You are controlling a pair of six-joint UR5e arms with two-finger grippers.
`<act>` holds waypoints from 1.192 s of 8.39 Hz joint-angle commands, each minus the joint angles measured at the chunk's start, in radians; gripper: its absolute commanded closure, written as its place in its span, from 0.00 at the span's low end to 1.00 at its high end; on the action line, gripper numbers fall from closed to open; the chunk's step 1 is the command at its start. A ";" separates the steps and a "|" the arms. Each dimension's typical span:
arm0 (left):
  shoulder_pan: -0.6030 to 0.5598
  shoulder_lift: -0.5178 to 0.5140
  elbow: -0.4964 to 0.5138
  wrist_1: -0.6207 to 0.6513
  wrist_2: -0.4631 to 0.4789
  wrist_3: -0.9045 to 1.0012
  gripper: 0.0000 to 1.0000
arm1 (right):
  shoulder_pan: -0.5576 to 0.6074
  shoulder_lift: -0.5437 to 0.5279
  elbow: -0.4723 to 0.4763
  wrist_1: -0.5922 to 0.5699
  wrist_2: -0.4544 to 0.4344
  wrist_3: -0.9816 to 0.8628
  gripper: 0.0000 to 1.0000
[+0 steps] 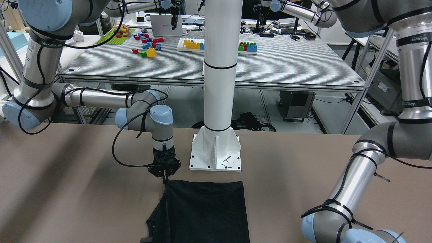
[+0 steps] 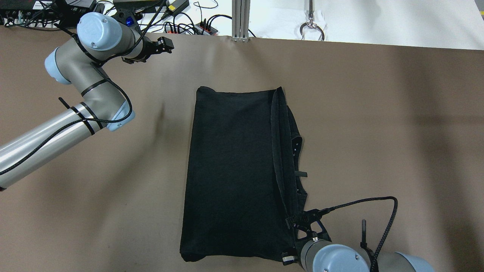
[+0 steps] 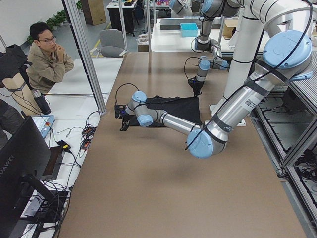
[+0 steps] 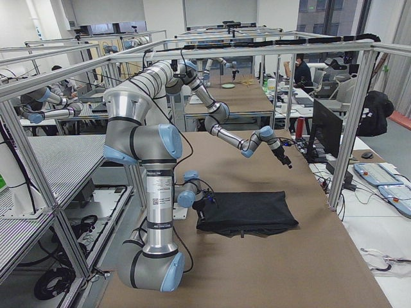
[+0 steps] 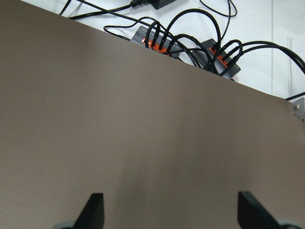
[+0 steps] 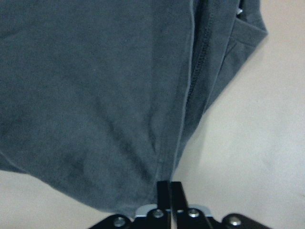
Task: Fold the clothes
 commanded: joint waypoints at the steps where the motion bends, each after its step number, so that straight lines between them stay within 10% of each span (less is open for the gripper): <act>1: 0.000 0.004 0.000 -0.001 -0.001 -0.006 0.00 | 0.012 0.002 0.002 -0.005 0.000 0.018 0.05; 10: 0.001 0.006 0.002 -0.001 -0.005 -0.004 0.00 | 0.227 0.255 -0.326 -0.011 0.006 -0.229 0.05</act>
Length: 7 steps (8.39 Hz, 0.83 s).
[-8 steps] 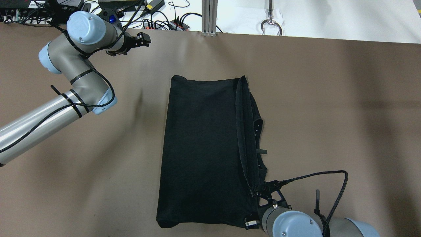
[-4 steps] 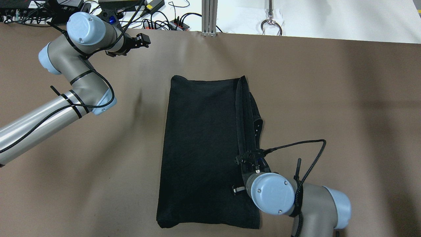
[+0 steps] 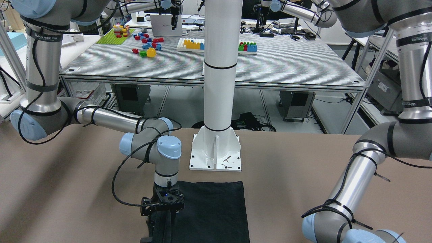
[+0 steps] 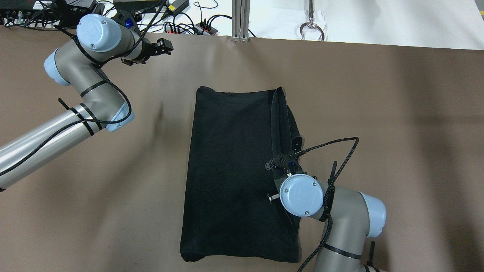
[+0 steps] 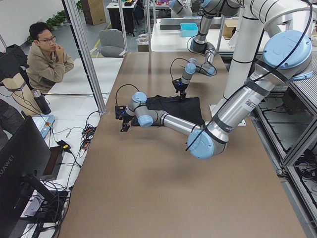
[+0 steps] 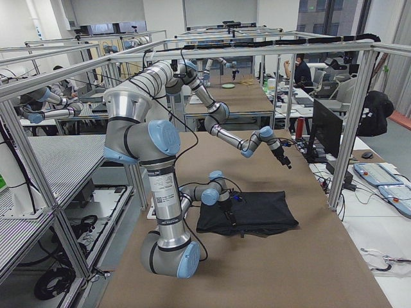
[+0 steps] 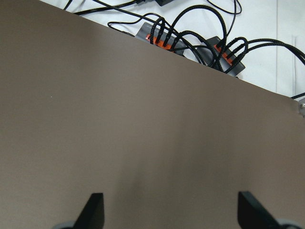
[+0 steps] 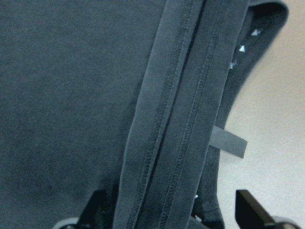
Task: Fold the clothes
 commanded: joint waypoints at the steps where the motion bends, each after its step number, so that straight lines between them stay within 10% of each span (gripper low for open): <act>1: 0.000 0.002 0.002 0.000 0.000 0.000 0.00 | 0.005 0.056 -0.064 0.001 -0.001 0.002 0.05; 7: 0.000 0.008 0.001 0.000 0.000 0.000 0.00 | 0.045 -0.023 -0.030 0.006 0.007 -0.131 0.05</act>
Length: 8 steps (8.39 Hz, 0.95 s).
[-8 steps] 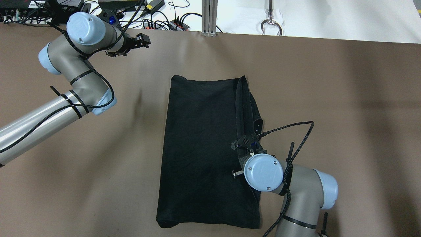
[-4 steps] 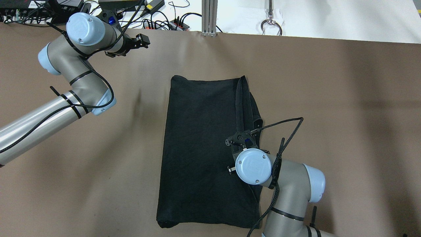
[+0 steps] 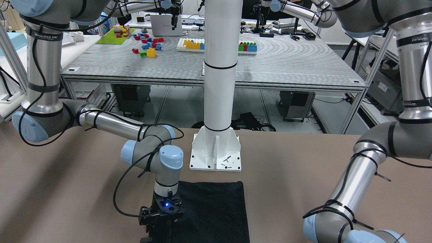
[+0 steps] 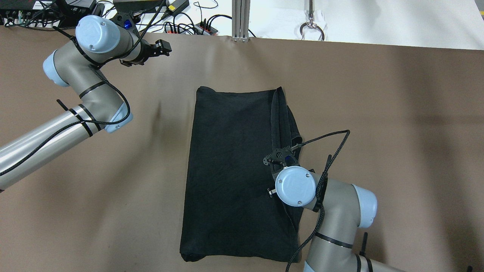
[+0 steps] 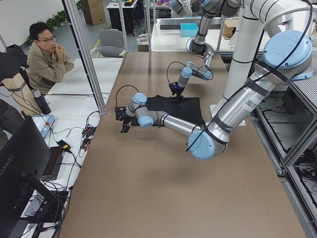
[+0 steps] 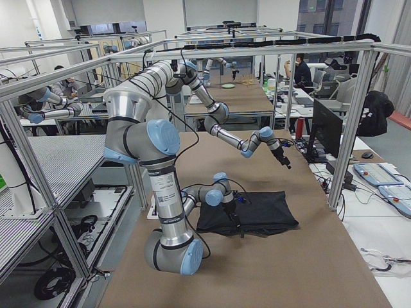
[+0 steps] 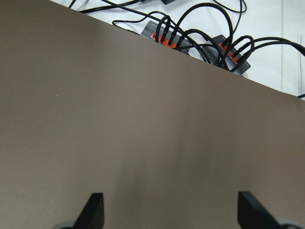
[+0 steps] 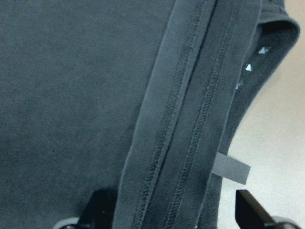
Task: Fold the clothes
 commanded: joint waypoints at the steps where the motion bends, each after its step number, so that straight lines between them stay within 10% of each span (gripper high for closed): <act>1: 0.000 0.005 -0.002 -0.002 0.000 -0.003 0.00 | 0.034 -0.105 0.086 0.002 0.019 -0.095 0.05; 5: 0.000 0.014 -0.005 -0.002 0.000 -0.004 0.00 | 0.095 -0.123 0.146 -0.015 0.093 -0.158 0.05; 8: 0.000 0.037 -0.031 -0.002 -0.003 -0.001 0.00 | 0.124 0.054 -0.033 -0.017 0.091 -0.109 0.05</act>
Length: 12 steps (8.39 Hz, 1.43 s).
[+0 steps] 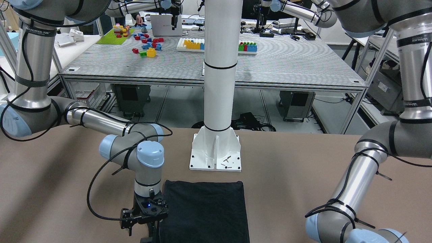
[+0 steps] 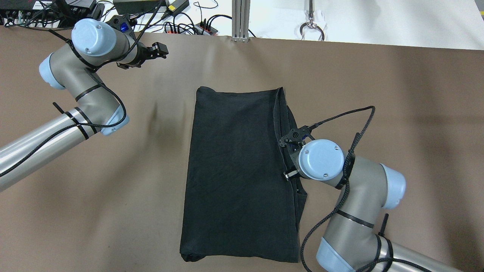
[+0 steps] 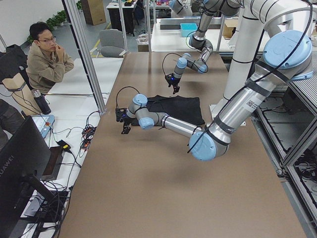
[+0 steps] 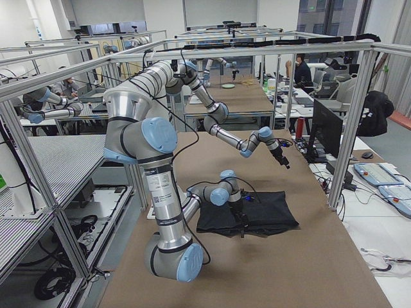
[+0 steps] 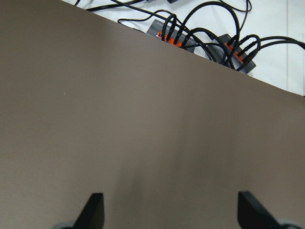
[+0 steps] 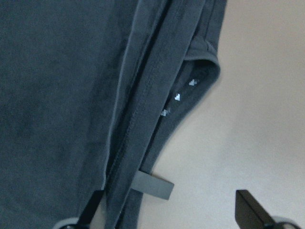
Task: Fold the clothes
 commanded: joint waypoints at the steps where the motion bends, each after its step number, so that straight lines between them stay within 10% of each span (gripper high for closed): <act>1: 0.001 0.017 -0.017 0.000 -0.001 0.002 0.00 | 0.020 0.128 -0.170 0.032 0.000 0.039 0.05; 5: -0.001 0.017 -0.019 0.000 -0.001 0.004 0.00 | 0.094 0.145 -0.365 0.223 0.004 0.016 0.05; 9: 0.001 0.017 -0.030 0.000 0.000 0.002 0.00 | 0.178 0.165 -0.318 0.208 0.138 -0.008 0.05; 12: 0.001 0.019 -0.051 0.000 0.000 0.001 0.00 | 0.088 0.090 -0.130 0.223 0.139 0.557 0.05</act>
